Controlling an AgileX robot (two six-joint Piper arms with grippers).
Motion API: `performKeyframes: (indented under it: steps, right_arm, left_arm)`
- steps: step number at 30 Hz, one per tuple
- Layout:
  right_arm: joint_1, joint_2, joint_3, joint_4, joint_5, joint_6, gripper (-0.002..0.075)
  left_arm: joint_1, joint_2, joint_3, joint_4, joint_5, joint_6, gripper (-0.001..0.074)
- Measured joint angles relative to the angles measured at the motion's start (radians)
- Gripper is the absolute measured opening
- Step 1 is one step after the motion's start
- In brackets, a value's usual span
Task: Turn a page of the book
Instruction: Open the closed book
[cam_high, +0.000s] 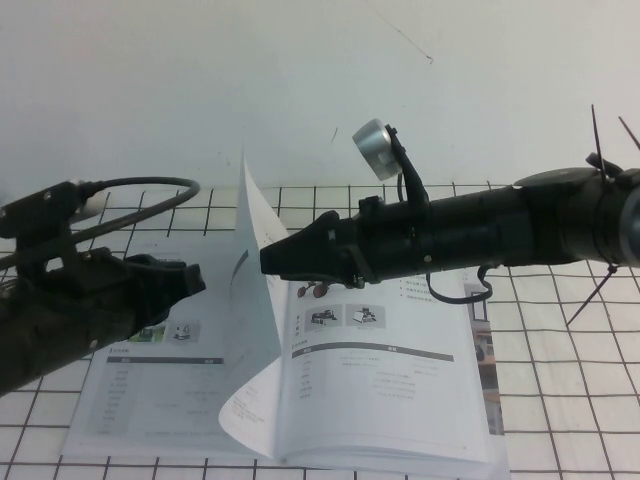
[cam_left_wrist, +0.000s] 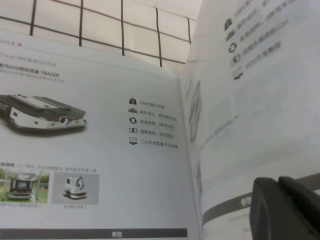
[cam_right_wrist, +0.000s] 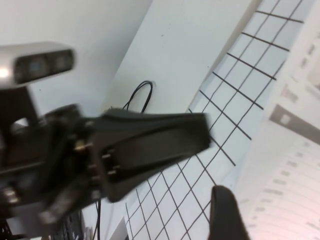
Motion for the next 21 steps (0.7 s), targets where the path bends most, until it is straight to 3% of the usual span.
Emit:
performKeyframes:
  steps: [7,21]
  right_arm:
    - [0.000,0.035,0.000,0.019,-0.004,-0.009,0.0386]
    - [0.000,0.038,0.000,0.029,0.004,-0.023,0.0386]
  left_arm:
    - [0.007,-0.136,0.044,0.007,0.067,-0.014,-0.0003]
    - [0.007,-0.128,0.044,0.009,0.172,-0.031,-0.0003]
